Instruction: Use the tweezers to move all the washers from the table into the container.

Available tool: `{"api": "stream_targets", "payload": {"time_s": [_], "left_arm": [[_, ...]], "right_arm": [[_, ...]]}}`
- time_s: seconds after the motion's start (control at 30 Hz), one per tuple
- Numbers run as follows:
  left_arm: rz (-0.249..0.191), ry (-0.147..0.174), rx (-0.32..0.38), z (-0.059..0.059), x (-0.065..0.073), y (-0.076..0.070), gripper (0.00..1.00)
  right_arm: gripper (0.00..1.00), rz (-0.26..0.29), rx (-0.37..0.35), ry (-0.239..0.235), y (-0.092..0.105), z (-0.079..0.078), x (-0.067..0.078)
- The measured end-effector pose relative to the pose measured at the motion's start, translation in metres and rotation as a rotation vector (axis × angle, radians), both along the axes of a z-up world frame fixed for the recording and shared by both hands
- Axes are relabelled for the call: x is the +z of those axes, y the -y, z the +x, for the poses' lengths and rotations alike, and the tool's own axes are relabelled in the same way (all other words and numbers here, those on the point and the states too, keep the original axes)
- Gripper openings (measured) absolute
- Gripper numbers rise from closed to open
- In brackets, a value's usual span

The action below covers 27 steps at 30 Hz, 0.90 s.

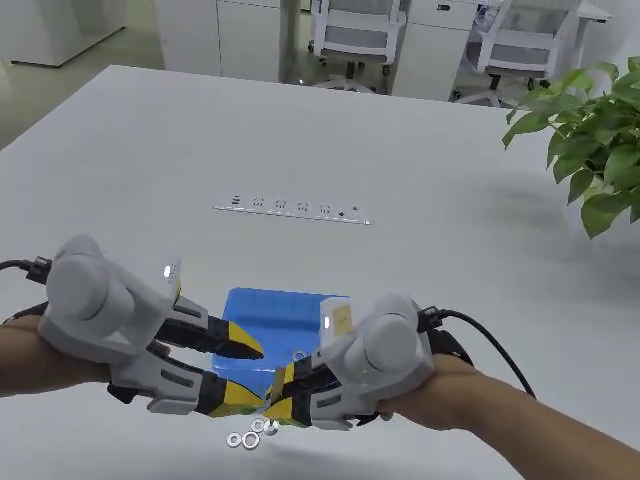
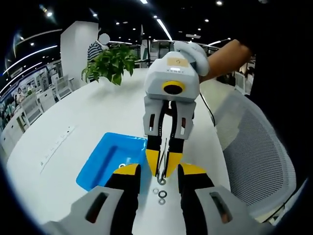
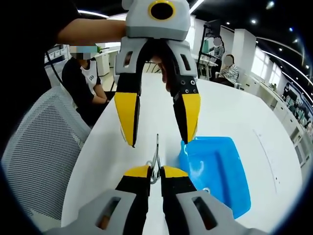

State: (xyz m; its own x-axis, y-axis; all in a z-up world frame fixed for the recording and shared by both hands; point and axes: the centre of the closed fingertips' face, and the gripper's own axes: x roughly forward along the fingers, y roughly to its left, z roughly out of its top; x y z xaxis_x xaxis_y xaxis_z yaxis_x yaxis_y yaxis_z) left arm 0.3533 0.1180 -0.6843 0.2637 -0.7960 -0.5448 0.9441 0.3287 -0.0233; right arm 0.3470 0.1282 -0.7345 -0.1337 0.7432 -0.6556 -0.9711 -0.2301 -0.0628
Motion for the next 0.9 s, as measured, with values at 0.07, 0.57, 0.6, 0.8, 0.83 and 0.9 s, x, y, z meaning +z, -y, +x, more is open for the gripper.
{"api": "stream_targets", "payload": {"time_s": [0.07, 0.57, 0.6, 0.8, 0.83, 0.9], "left_arm": [[-0.019, 0.002, 0.023, 0.001, 0.002, -0.002, 0.43], [-0.098, 0.011, 0.182, 0.006, 0.014, -0.019, 0.75], [-0.101, 0.011, 0.19, 0.007, 0.015, -0.02, 0.78], [-0.108, 0.011, 0.216, 0.005, 0.016, -0.023, 0.85], [-0.109, 0.012, 0.217, 0.005, 0.016, -0.023, 0.85], [-0.109, 0.018, 0.218, 0.005, 0.016, -0.024, 0.86]], "right_arm": [[0.09, 0.001, -0.003, 0.0, 0.0, 0.001, 0.004], [0.09, 0.007, -0.019, 0.013, 0.0, 0.011, 0.03], [0.09, 0.006, -0.021, 0.015, -0.001, 0.012, 0.031], [0.09, 0.001, -0.021, 0.018, -0.001, 0.017, 0.038], [0.09, 0.0, -0.022, 0.018, 0.0, 0.018, 0.039], [0.09, 0.001, -0.027, 0.021, 0.0, 0.022, 0.042]]}}
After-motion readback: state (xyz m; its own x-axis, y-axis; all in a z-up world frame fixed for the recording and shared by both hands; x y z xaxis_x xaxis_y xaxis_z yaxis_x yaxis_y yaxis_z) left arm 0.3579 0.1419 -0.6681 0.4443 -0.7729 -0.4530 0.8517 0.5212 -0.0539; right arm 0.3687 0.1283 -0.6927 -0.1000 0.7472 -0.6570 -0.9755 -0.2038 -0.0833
